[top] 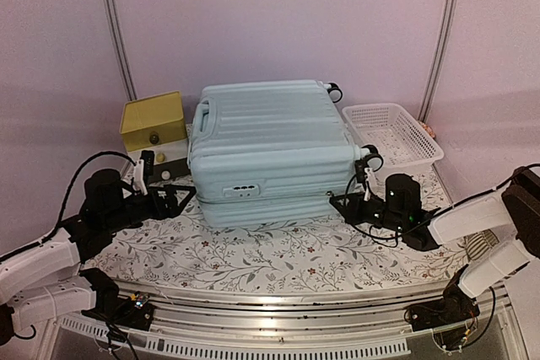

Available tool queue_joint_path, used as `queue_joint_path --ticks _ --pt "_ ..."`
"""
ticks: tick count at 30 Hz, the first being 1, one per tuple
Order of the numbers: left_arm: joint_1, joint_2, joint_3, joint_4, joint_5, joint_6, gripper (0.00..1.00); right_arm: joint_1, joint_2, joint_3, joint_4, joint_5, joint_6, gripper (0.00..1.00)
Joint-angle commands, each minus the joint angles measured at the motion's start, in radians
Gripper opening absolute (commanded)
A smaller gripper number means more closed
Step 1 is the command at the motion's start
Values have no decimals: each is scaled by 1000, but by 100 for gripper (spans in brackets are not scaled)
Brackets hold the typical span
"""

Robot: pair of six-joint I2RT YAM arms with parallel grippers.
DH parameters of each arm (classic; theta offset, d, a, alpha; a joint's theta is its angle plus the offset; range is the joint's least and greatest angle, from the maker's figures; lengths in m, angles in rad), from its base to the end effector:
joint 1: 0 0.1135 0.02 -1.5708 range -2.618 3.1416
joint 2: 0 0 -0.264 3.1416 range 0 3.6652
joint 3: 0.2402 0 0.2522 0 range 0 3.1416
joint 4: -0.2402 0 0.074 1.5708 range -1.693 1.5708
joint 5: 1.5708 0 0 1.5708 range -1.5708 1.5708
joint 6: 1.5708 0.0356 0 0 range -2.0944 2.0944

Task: Open, take out, and arrange the luggage
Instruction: Grab the zipper of the luggage, then unzip the zipper of the luggage.

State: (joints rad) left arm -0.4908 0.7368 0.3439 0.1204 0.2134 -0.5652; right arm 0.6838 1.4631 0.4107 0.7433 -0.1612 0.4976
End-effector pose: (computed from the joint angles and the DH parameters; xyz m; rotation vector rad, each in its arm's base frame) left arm 0.1539 -0.0908 0.2232 0.0852 1.9399 -0.9190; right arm 0.2050 0.1744 0.1597 -0.3016 1.9688 0.9422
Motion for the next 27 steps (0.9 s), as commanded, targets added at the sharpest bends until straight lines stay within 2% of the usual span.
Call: queue_joint_path --ticks 1,5,11,14,17,22,27 --pt "-7 -13 -8 -24 -14 25 98 -39 -100 -8 -135 139 -29 2" --pt "-7 -13 -12 -26 -25 22 98 -97 -174 -3 -272 242 -34 3" --pt "-6 -11 -22 -43 -68 0 98 -171 -231 -1 -459 467 62 3" --pt "-6 -14 -21 -51 -73 0 98 -181 -236 1 -480 498 90 5" --pt "-6 -14 -20 -50 -78 1 98 -181 -232 26 -496 446 44 6" --pt "-6 1 -11 -37 -63 -6 98 -182 -235 56 -499 325 -83 18" --pt "-6 31 -9 -16 -19 -18 98 -181 -287 59 -507 300 -140 38"
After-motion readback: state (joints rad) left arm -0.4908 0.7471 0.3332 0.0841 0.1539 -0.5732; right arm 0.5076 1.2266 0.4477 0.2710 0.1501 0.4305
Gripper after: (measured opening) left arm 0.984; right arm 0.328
